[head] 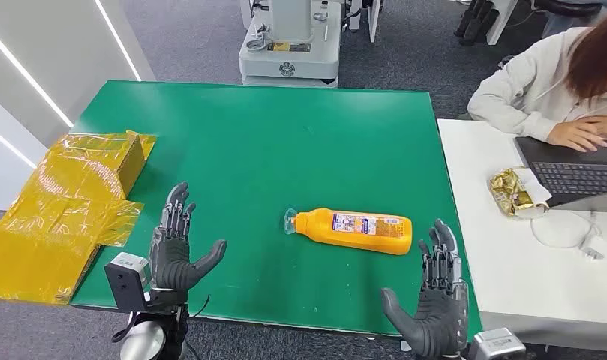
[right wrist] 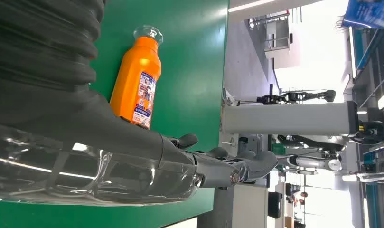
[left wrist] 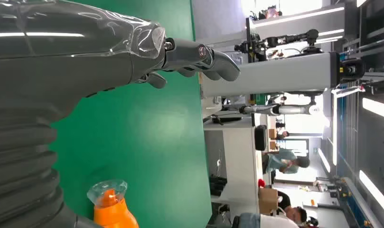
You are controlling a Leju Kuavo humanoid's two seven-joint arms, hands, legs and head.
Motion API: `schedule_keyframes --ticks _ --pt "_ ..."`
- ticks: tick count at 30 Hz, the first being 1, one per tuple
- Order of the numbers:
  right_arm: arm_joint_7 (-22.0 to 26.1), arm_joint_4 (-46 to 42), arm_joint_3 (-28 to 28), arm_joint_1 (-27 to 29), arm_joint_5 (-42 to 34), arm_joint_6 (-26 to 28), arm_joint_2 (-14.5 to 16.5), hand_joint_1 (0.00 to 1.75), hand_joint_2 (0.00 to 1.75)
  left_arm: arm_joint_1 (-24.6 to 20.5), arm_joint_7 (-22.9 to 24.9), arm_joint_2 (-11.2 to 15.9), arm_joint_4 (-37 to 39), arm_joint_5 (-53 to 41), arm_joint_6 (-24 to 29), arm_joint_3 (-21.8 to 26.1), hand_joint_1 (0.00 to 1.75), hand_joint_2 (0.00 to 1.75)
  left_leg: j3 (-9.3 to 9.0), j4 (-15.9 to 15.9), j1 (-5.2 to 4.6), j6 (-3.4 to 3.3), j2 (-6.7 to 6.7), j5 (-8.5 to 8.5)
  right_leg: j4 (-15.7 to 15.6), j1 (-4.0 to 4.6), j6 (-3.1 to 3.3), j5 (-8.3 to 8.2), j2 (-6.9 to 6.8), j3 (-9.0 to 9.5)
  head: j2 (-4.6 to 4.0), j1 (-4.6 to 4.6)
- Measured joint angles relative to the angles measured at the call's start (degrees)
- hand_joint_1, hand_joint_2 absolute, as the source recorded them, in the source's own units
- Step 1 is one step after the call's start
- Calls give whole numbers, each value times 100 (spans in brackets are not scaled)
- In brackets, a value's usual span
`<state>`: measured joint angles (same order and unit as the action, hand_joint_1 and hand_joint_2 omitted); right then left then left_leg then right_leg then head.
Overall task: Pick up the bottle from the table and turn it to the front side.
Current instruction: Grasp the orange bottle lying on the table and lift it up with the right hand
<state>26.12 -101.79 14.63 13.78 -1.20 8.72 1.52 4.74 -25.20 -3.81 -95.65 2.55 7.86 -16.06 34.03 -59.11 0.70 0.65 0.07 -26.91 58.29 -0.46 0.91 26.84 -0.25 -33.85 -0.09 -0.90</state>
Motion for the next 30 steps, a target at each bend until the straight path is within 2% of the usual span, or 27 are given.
schedule_keyframes --ticks 13,16,19,23,26,30 --pt "-151 -60 -61 -8 358 -172 -7 0 175 11 112 -35 -2 -92 -112 -2 0 175 0 0 0 0 0 0 0 0 0 0 0 1 0 -1" --pt "-280 -67 -118 -66 872 22 -43 0 175 3 122 -36 -2 -111 -186 -12 0 175 0 0 -1 0 0 0 0 0 0 0 0 1 0 -1" --pt "-593 -27 -233 -220 1811 262 -135 0 175 -17 128 -35 -1 -118 -294 -60 0 175 0 -1 -1 -1 1 0 0 -1 0 -2 1 1 0 -1" --pt "-1130 406 -327 -845 2992 430 -524 0 175 -233 150 -35 109 -57 -456 -166 0 175 1 -6 -2 -4 2 3 0 -2 -7 -10 4 2 0 -1" --pt "-1347 1018 -316 -1542 3320 322 -901 0 175 -473 156 -35 317 19 -547 -231 0 175 2 -11 -2 -12 3 10 0 -3 -16 -22 6 4 0 1" --pt "-1695 1955 -76 -2586 3697 -104 -1207 0 175 -680 144 -36 537 67 -608 -264 0 175 2 -13 -2 -15 10 21 3 -3 -13 -35 13 4 0 0"
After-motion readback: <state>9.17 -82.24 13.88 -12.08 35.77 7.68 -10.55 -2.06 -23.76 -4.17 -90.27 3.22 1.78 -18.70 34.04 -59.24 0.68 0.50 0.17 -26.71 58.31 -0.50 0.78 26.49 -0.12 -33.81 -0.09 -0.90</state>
